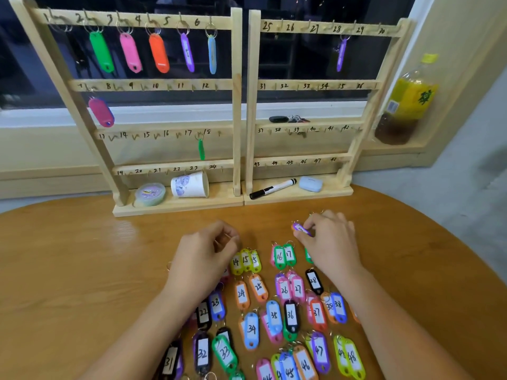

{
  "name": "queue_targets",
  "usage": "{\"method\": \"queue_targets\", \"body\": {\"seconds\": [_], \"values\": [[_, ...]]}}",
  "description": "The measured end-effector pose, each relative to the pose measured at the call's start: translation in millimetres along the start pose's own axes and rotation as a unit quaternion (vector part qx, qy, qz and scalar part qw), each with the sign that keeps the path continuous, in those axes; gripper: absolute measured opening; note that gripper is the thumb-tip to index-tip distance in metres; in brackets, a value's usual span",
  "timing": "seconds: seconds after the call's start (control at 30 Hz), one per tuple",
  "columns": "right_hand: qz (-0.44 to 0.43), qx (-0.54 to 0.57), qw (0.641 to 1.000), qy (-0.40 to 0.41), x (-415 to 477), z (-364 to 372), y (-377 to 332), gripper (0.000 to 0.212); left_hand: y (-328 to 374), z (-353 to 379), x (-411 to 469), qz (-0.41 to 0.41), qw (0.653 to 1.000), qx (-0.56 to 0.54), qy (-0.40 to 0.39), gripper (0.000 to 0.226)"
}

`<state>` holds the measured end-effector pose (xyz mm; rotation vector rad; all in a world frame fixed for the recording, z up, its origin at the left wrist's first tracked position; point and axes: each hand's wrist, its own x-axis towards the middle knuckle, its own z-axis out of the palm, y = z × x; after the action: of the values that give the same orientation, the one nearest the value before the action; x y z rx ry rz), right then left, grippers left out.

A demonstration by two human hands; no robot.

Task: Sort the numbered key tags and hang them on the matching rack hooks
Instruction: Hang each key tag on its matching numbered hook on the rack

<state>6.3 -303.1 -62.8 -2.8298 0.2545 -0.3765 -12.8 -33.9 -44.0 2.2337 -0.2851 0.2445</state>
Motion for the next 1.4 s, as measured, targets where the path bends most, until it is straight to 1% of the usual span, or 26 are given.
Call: {"method": "queue_targets", "body": {"seconds": [0.13,0.27,0.33,0.5,0.57,0.63,0.7,0.73,0.77,0.83,0.9,0.97,1.03,1.17,1.23,1.33,1.4], "values": [[0.014,0.024,0.999,-0.026,3,2,-2,0.02,1,1,-1,0.011,1.0,-0.001,-0.009,0.011],[0.02,0.074,0.996,-0.036,6,4,-1,0.013,1,2,-2,0.019,1.0,0.0,-0.012,0.009],[0.025,0.105,0.993,-0.041,7,3,-1,0.013,1,2,-1,0.018,1.0,0.003,-0.011,0.007],[0.029,0.15,0.987,-0.046,7,2,-1,0.022,0,2,-2,0.02,1.0,-0.003,-0.011,0.007],[0.024,0.171,0.984,-0.037,6,3,-1,0.021,-1,2,-2,0.015,1.0,-0.009,-0.013,0.008],[0.015,0.224,0.974,-0.031,2,-1,-6,0.019,1,2,-2,0.003,0.999,-0.036,-0.008,0.009],[0.019,0.317,0.947,-0.041,-2,-10,-16,0.016,6,1,-2,-0.022,0.995,-0.094,-0.004,0.009],[0.024,0.382,0.922,-0.056,-5,-15,-23,0.016,9,1,-2,-0.034,0.991,-0.126,-0.005,0.008],[0.028,0.449,0.89,-0.075,-9,-21,-30,0.02,11,1,-2,-0.045,0.986,-0.159,-0.01,0.008],[0.025,0.548,0.829,-0.106,-20,-29,-46,0.027,17,0,-3,-0.059,0.973,-0.221,-0.029,0.011],[0.024,0.598,0.791,-0.125,-30,-31,-60,0.023,22,-1,-5,-0.067,0.959,-0.273,-0.04,0.017],[0.024,0.617,0.774,-0.139,-39,-31,-69,0.02,25,-2,-7,-0.066,0.95,-0.303,-0.038,0.02],[0.022,0.62,0.771,-0.145,-44,-30,-74,0.018,25,-3,-7,-0.059,0.946,-0.318,-0.015,0.018],[0.014,0.612,0.776,-0.153,-51,-32,-78,0.026,23,-4,-6,-0.056,0.94,-0.337,0.004,0.012],[-0.005,0.584,0.799,-0.142,-53,-32,-80,0.023,22,-4,-7,-0.062,0.937,-0.344,-0.001,0.011],[-0.04,0.537,0.836,-0.108,-53,-31,-81,0.01,22,-4,-6,-0.063,0.938,-0.339,-0.008,0.011],[-0.055,0.517,0.85,-0.088,-53,-31,-80,0.01,22,-4,-7,-0.063,0.939,-0.339,-0.01,0.011]]}}
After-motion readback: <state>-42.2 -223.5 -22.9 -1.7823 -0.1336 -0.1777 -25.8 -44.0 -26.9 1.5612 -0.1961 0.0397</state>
